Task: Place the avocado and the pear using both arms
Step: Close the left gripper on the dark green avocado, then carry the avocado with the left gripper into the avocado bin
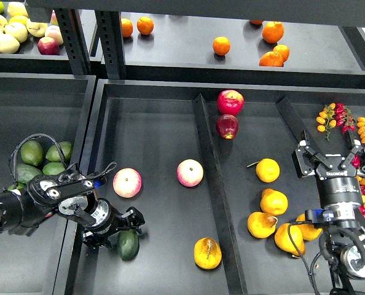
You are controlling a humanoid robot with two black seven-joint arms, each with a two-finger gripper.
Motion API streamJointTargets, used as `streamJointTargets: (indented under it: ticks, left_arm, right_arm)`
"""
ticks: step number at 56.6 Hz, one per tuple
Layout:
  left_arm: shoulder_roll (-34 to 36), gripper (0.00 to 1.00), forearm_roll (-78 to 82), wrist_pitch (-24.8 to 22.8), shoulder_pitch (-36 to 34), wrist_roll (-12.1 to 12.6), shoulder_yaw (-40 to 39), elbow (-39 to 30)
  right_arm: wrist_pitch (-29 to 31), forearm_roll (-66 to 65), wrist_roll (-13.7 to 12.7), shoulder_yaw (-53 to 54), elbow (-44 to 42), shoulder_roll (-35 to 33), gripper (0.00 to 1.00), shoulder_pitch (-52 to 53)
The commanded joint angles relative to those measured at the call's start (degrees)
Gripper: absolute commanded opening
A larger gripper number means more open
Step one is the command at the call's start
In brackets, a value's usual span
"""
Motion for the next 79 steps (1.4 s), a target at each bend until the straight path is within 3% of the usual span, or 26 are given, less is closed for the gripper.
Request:
streamJointTargets:
  ticks: [1,19,38,68,79]
  left_arm:
    - [-0.37,0.93,0.01,0.0,0.0,0.0,0.0,0.03]
    - [-0.37,0.77,0.54,0.0,0.0,0.0,0.0,0.12]
    - [-0.54,0.47,0.54,0.0,0.53,0.0,-1.32,1.35]
    - [0.51,0.36,0.27,0.0,-0.88,0.0,-8.43,-0.23]
    - [6.84,0.3,0.01,0.0,-4.3,0.0,-11.95,-5.86]
  right_arm:
    - [0.0,0.0,-0.02,0.05,0.0,0.0,1.0,0.0]
    - [0.18,0.0,0.06,0.14,0.09,0.0,1.0,0.0]
    - [0.27,0.0,0.06,0.14,0.09,0.0,1.0,0.0]
    - [0.53,0.0,-0.02,0.23,0.09,0.0,1.0,0.0]
    - [0.53,0.26,-0.37,0.14,0.09,0.0,1.0,0.09]
